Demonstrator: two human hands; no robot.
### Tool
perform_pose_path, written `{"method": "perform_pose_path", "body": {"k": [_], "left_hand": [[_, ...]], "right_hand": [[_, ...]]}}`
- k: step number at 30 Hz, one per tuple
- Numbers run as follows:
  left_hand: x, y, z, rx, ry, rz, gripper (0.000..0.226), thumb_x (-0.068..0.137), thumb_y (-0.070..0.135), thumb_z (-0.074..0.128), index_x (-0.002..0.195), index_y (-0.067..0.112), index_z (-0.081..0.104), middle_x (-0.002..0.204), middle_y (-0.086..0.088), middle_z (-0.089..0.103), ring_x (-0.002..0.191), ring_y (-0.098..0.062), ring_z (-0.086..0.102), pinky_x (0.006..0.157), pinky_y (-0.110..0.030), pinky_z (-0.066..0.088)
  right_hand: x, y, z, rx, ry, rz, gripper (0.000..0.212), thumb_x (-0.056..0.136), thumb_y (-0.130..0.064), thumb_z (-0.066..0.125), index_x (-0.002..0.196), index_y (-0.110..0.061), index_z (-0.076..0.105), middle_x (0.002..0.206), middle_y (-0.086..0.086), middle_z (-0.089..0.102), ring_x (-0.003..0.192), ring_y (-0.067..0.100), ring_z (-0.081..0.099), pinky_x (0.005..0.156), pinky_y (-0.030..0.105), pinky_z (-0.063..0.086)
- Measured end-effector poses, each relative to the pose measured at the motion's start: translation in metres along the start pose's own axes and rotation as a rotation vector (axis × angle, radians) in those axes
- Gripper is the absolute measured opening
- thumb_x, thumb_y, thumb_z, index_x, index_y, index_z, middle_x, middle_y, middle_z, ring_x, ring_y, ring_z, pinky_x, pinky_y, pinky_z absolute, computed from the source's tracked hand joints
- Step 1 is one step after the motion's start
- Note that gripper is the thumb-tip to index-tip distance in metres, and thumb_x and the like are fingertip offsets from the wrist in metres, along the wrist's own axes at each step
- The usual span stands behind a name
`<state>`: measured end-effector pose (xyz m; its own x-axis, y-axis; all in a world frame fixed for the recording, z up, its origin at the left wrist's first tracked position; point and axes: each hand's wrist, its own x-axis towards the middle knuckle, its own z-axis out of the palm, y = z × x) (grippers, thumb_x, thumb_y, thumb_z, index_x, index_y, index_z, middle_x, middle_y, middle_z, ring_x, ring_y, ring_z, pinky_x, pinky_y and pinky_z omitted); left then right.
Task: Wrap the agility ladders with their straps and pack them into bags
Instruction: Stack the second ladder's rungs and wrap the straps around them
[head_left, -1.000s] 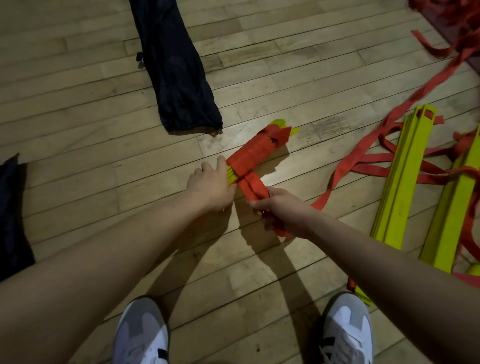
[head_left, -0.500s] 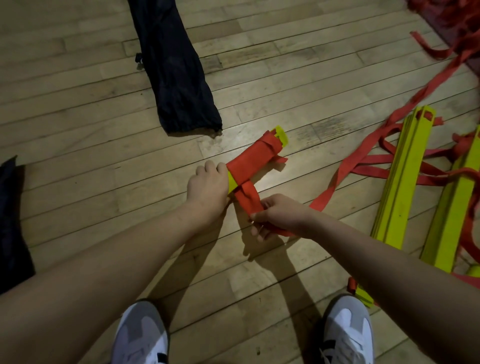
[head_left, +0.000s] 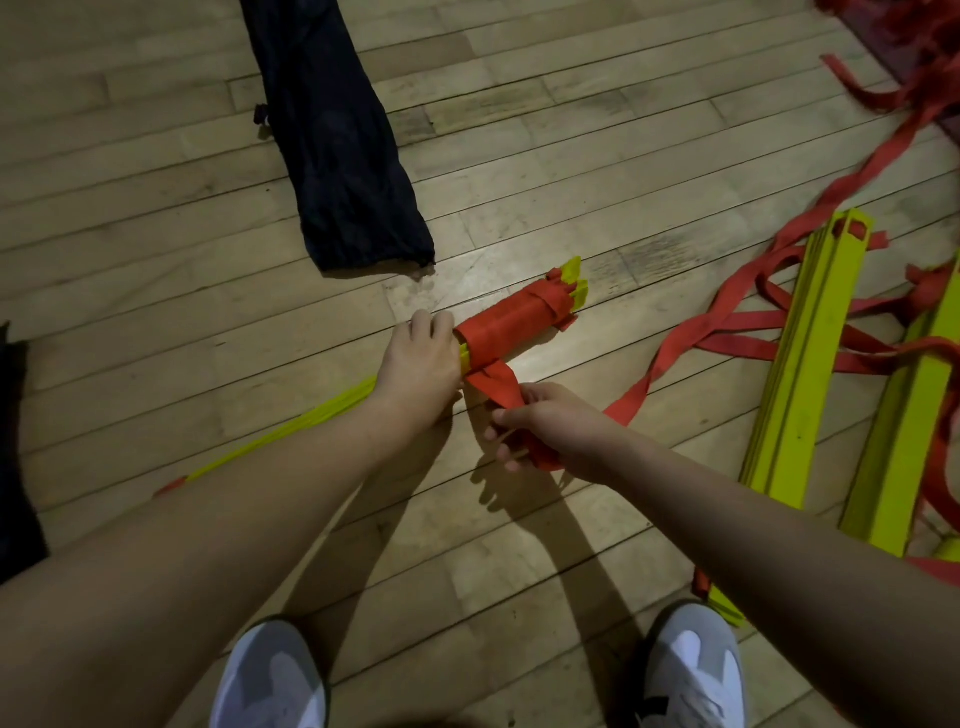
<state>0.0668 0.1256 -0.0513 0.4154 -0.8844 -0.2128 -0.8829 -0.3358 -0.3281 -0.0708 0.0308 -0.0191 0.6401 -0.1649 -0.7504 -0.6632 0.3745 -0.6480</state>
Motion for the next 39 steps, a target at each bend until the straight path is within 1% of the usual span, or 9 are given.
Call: {"method": "perform_pose_path", "body": {"k": [2,7,9,12,17,24,32,35,39], "left_hand": [[-0.009,0.002,0.002,-0.055,0.067,0.016,0.048,0.066,0.054,0.075,0.089,0.013,0.068,0.095,-0.006,0.057,0.082,-0.023,0.057,0.066,-0.031,0.046],[-0.043,0.011,0.010,-0.335,0.018,0.028,0.057,0.082,0.029,0.066,0.128,0.002,0.047,0.127,-0.026,0.045,0.103,-0.040,0.054,0.087,-0.045,0.047],[-0.051,0.013,0.007,-0.352,0.032,0.071,0.054,0.074,0.023,0.073,0.122,0.006,0.053,0.125,-0.033,0.047,0.100,-0.046,0.057,0.085,-0.048,0.049],[-0.061,0.024,0.007,-0.445,-0.135,0.102,0.045,0.093,0.021,0.051,0.135,0.022,0.034,0.145,-0.027,0.026,0.124,-0.041,0.042,0.099,-0.043,0.037],[-0.057,0.027,0.001,-0.492,-0.184,-0.003,0.049,0.095,0.022,0.047,0.137,0.028,0.022,0.125,-0.015,0.042,0.110,-0.034,0.048,0.081,-0.039,0.042],[-0.044,0.018,0.001,-0.486,-0.194,-0.075,0.078,0.089,0.015,0.056,0.147,0.021,0.004,0.124,-0.012,0.045,0.110,-0.032,0.050,0.071,-0.038,0.040],[0.004,-0.019,0.001,-0.309,-0.090,-0.155,0.091,0.087,0.009,0.061,0.151,0.008,-0.004,0.128,-0.017,0.046,0.113,-0.032,0.049,0.079,-0.038,0.047],[0.012,-0.022,0.002,-0.220,-0.038,-0.134,0.084,0.088,0.009,0.060,0.151,0.001,0.005,0.133,-0.018,0.042,0.118,-0.031,0.045,0.086,-0.036,0.048],[-0.004,-0.011,0.012,-0.108,0.040,-0.017,0.050,0.085,0.020,0.064,0.128,0.002,0.045,0.116,-0.011,0.049,0.102,-0.024,0.050,0.075,-0.028,0.043]], "right_hand": [[0.001,0.003,0.003,0.019,0.021,0.002,0.006,0.097,-0.005,0.048,0.100,-0.005,0.053,0.084,0.011,0.065,0.062,0.016,0.063,0.054,0.027,0.053],[-0.004,0.006,0.003,0.011,0.044,0.025,0.007,0.098,-0.004,0.046,0.098,-0.004,0.052,0.080,0.011,0.063,0.057,0.017,0.060,0.050,0.027,0.051],[-0.005,0.009,0.003,-0.048,0.095,0.034,0.010,0.099,-0.008,0.046,0.093,-0.005,0.054,0.072,0.008,0.059,0.050,0.014,0.053,0.044,0.022,0.047],[-0.007,0.017,0.004,-0.140,0.166,0.031,0.018,0.101,-0.013,0.046,0.087,-0.006,0.055,0.066,0.006,0.054,0.048,0.013,0.046,0.040,0.019,0.039],[-0.010,0.024,-0.001,-0.144,0.109,0.062,0.016,0.100,-0.009,0.045,0.101,0.000,0.057,0.072,0.008,0.061,0.055,0.015,0.056,0.051,0.024,0.049],[-0.014,0.009,-0.014,-0.263,-0.129,0.207,0.017,0.100,-0.010,0.047,0.088,-0.002,0.056,0.073,0.013,0.069,0.058,0.018,0.065,0.058,0.027,0.055],[-0.009,0.002,-0.012,-0.092,-0.130,0.202,0.018,0.100,-0.019,0.049,0.097,-0.006,0.061,0.078,0.009,0.069,0.070,0.018,0.063,0.070,0.034,0.050],[-0.003,0.006,-0.006,0.027,-0.066,0.148,0.019,0.100,-0.016,0.049,0.104,-0.002,0.062,0.075,0.010,0.068,0.067,0.019,0.062,0.066,0.032,0.050],[0.000,0.004,-0.002,0.019,-0.052,0.103,0.021,0.099,-0.011,0.048,0.114,0.000,0.059,0.073,0.009,0.067,0.058,0.014,0.061,0.057,0.023,0.048]]}}
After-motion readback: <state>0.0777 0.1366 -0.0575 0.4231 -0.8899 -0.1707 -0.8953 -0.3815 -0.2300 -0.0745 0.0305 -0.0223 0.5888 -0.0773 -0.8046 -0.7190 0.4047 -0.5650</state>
